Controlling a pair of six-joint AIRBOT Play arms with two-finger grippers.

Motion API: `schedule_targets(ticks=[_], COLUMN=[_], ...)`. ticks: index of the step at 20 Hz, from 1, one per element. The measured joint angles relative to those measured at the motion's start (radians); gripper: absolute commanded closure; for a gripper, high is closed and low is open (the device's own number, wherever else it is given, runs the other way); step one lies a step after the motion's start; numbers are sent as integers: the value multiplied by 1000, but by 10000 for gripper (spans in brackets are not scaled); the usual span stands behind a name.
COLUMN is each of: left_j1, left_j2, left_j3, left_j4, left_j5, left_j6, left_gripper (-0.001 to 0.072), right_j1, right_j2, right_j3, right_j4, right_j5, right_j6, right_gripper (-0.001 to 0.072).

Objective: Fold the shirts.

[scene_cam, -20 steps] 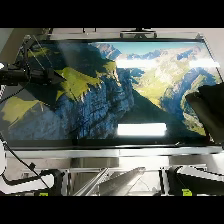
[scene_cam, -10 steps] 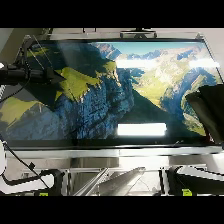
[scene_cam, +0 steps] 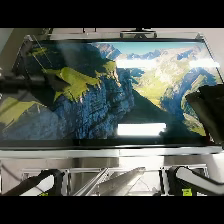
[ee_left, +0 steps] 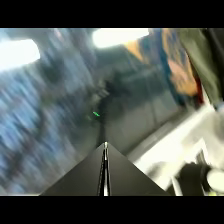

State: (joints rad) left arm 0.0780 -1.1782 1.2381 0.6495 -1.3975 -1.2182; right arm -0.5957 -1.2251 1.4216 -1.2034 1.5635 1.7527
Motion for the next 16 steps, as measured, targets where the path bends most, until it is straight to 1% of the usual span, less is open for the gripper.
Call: schedule_targets(ticks=[2,5,8,11,16], left_j1=[-57,-159,-249,-292,-312], left_j2=[114,278,412,508,597], left_j3=[-190,-479,-702,-813,-868], left_j4=[-5,-11,-13,-19,-23], left_j5=[45,109,180,232,262], left_j6=[3,3,-5,-22,-44], left_gripper=[705,705,705,704,704], right_j1=[145,398,593,681,722], right_j2=[124,326,480,554,587], right_j3=[-223,-594,-865,-984,-1039], right_j4=[18,69,96,126,147], right_j5=[-106,-212,-312,-389,-442], right_j6=[-6,-34,-41,-45,-48], right_gripper=[700,700,699,699,699])
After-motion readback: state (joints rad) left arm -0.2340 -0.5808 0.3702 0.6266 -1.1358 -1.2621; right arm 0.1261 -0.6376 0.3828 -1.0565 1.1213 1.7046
